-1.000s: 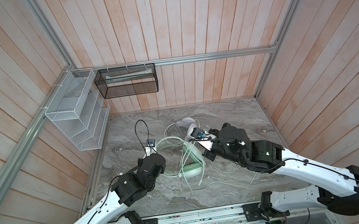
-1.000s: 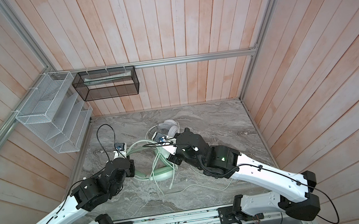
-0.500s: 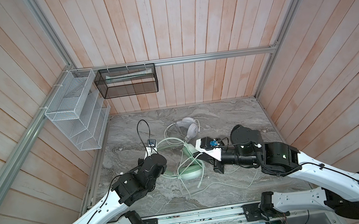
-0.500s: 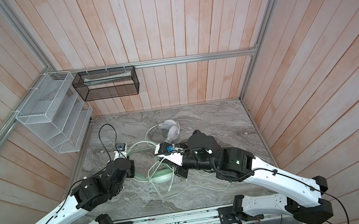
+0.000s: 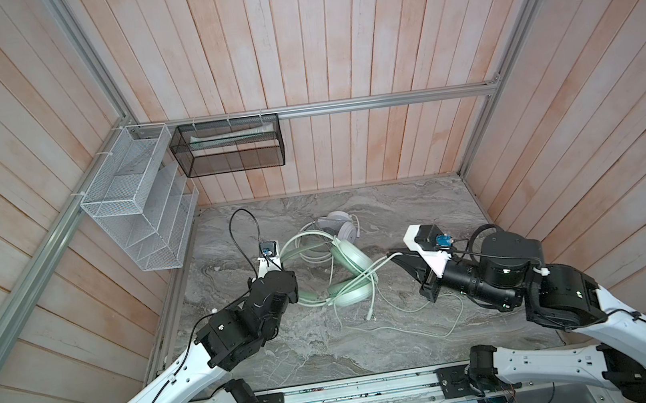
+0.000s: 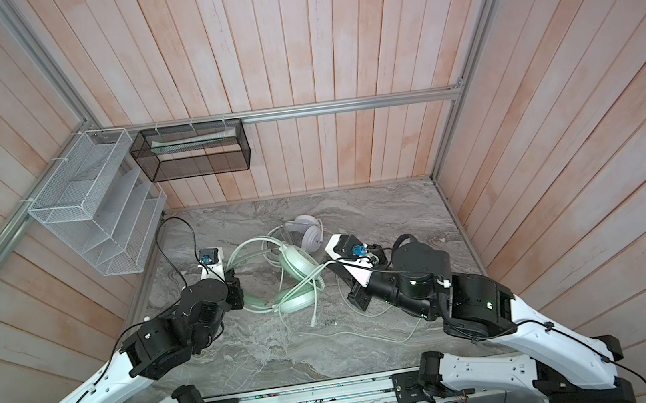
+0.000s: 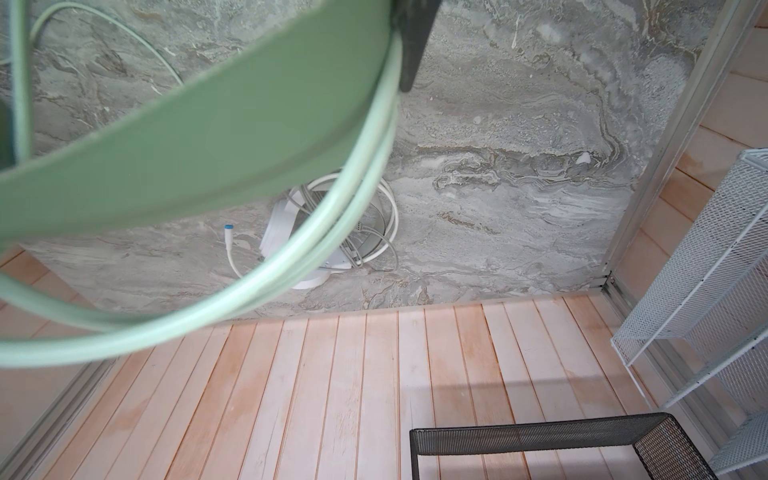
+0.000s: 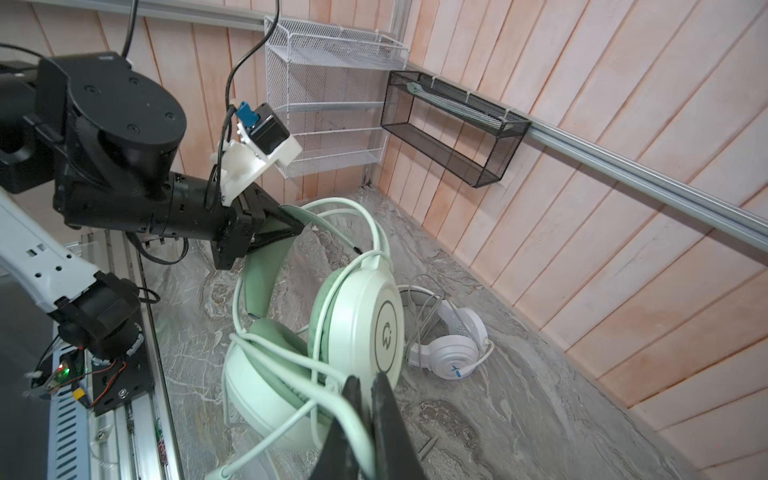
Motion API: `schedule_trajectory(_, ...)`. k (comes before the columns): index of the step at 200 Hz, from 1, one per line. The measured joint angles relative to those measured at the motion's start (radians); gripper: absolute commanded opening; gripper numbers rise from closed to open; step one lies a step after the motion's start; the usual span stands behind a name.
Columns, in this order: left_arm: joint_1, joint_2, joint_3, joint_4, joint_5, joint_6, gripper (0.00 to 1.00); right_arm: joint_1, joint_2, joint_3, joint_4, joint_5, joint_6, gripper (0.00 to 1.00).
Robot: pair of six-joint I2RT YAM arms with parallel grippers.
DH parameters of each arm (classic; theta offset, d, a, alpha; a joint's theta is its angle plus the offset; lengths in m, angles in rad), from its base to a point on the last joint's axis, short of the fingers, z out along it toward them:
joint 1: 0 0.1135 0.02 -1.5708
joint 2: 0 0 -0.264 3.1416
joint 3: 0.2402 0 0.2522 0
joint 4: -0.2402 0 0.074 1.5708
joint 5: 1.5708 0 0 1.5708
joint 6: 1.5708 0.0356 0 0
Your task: Wrap the headphones
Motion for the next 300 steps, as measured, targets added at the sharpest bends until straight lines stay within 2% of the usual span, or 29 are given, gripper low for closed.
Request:
schedule_trajectory(20, 0.001, 0.017, 0.0, -0.025, 0.0, 0.005, 0.0, 0.0, -0.006, -0.011, 0.008, 0.003, 0.013, 0.0)
schedule_trajectory(64, 0.001, 0.042, 0.0, -0.074, 0.002, 0.025, 0.0, 0.0, 0.071, -0.012, 0.012, 0.094, 0.014, 0.0)
schedule_trajectory(102, -0.003, 0.04, 0.0, -0.053, 0.019, 0.023, 0.0, 0.0, 0.07, -0.024, 0.061, 0.19, -0.074, 0.0)
schedule_trajectory(137, -0.047, 0.043, 0.0, -0.051, 0.033, 0.048, 0.0, -0.005, 0.151, -0.016, 0.112, 0.211, -0.136, 0.0)
schedule_trajectory(163, -0.114, 0.062, 0.0, -0.063, 0.029, 0.074, 0.0, -0.037, 0.233, -0.001, 0.139, 0.187, -0.17, 0.0)
schedule_trajectory(193, -0.164, 0.066, 0.0, -0.061, 0.003, 0.072, 0.0, -0.122, 0.305, 0.019, 0.145, 0.126, -0.183, 0.0)
schedule_trajectory(241, -0.168, 0.003, 0.001, -0.037, -0.019, 0.022, 0.0, -0.278, 0.299, -0.019, 0.17, -0.005, -0.13, 0.0)
schedule_trajectory(300, -0.17, -0.05, 0.002, -0.046, 0.015, -0.008, 0.0, -0.315, 0.317, -0.066, 0.251, -0.138, -0.026, 0.0)
